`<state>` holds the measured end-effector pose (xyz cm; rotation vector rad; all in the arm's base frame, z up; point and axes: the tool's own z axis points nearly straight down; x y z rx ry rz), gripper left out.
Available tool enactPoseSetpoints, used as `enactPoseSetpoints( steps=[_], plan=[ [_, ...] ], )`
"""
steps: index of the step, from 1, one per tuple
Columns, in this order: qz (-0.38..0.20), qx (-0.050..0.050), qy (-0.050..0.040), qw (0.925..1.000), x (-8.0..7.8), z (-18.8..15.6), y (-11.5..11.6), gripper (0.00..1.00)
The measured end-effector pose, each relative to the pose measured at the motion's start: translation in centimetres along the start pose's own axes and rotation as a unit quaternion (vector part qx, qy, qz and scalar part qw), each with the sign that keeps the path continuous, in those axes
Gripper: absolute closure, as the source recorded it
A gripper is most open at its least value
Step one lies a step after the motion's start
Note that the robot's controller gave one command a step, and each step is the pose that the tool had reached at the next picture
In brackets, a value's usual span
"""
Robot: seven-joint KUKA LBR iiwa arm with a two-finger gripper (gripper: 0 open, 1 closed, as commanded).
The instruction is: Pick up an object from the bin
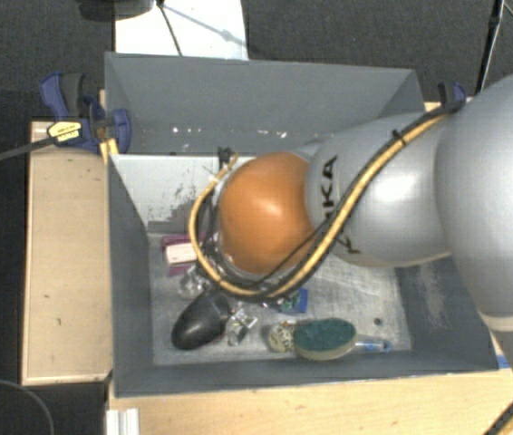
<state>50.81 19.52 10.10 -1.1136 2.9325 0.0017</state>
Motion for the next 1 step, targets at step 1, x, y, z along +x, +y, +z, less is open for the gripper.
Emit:
enactPoseSetpoints(
  steps=[1],
  plan=[
    [-0.106, 0.0, -0.0008, 0.9943, -0.89, 0.06, -0.08, 0.0]
  ],
)
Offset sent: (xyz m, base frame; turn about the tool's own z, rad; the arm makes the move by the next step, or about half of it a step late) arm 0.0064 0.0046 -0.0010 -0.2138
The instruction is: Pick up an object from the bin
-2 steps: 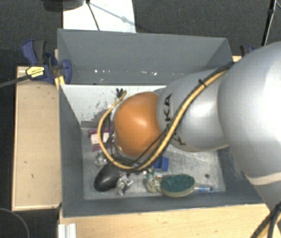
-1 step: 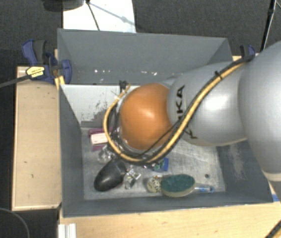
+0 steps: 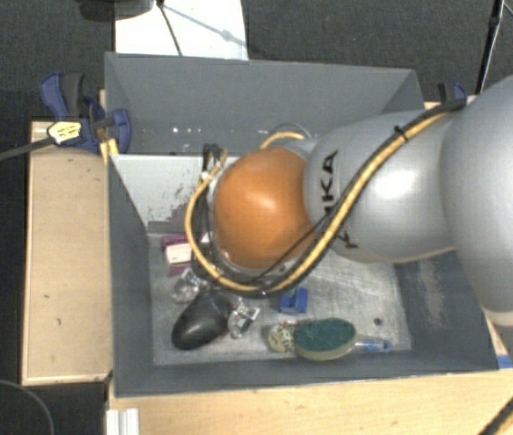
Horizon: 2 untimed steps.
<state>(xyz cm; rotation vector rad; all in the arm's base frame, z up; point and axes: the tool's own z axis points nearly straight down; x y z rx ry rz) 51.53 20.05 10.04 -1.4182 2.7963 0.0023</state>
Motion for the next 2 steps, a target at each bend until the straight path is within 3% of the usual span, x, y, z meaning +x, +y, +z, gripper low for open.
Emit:
enactPoseSetpoints(
  steps=[1, 2],
  plan=[
    [-0.087, -0.001, 0.0017, 0.9962, 0.5, 2.9, -0.7, 0.0],
    [-0.218, -0.001, 0.0014, 0.9759, -0.1, 2.9, 0.8, 0.0]
  ],
)
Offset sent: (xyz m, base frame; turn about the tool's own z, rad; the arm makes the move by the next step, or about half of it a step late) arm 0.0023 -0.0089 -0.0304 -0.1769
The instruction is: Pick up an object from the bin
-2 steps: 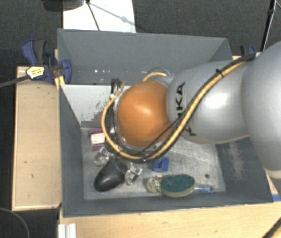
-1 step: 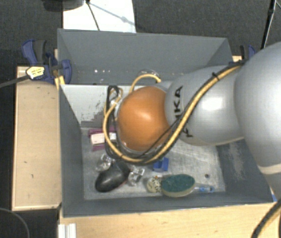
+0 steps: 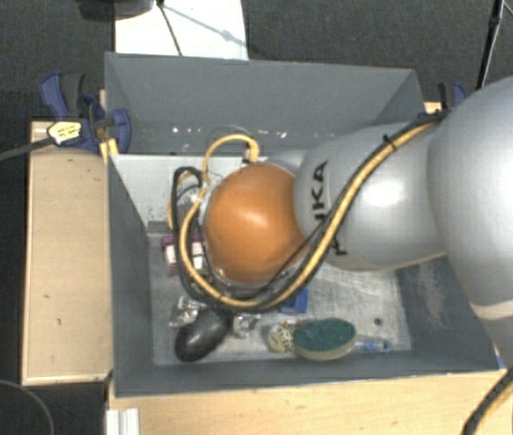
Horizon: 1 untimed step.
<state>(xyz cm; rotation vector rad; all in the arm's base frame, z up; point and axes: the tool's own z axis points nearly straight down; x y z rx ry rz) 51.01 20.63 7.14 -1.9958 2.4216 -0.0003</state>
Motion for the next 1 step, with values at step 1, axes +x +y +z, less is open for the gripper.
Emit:
enactPoseSetpoints(
  steps=[1],
  plan=[
    [0.002, 0.0, -0.0007, 1.0, -0.1, -0.11, -0.06, 1.0]
  ],
)
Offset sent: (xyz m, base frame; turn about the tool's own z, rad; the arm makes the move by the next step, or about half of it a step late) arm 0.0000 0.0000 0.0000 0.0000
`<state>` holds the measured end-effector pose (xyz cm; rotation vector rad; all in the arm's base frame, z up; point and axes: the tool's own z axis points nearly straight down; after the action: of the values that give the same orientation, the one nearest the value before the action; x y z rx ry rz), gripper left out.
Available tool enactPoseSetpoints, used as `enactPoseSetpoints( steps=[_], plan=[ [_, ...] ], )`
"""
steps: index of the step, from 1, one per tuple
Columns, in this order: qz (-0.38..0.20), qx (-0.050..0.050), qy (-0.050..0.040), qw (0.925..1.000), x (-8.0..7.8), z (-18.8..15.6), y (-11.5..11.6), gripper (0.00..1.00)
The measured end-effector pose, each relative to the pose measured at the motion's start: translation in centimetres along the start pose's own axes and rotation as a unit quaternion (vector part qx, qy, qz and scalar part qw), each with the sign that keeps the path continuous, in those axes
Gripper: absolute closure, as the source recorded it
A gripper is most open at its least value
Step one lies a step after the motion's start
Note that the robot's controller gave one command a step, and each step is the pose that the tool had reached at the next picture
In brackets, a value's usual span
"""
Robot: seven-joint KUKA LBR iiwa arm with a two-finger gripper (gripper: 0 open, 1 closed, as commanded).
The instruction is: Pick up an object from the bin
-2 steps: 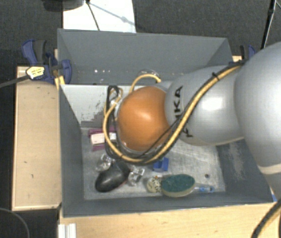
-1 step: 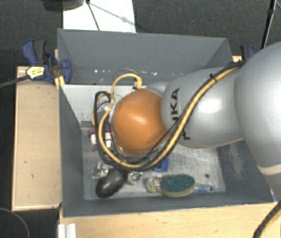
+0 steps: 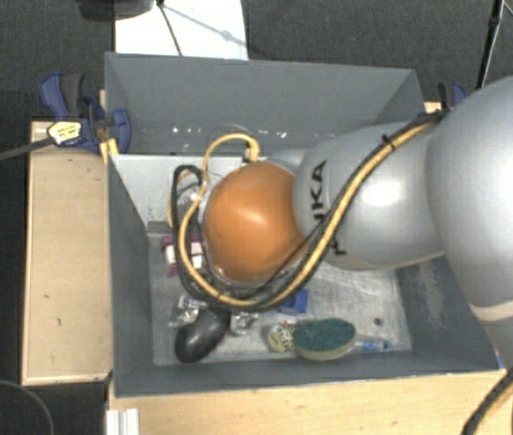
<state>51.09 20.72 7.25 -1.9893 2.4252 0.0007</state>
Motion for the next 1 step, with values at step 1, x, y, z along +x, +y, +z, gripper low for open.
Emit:
enactPoseSetpoints(
  steps=[1],
  plan=[
    [0.003, 0.002, -0.0008, 1.0, -0.17, -6.69, -0.16, 1.0]
  ],
)
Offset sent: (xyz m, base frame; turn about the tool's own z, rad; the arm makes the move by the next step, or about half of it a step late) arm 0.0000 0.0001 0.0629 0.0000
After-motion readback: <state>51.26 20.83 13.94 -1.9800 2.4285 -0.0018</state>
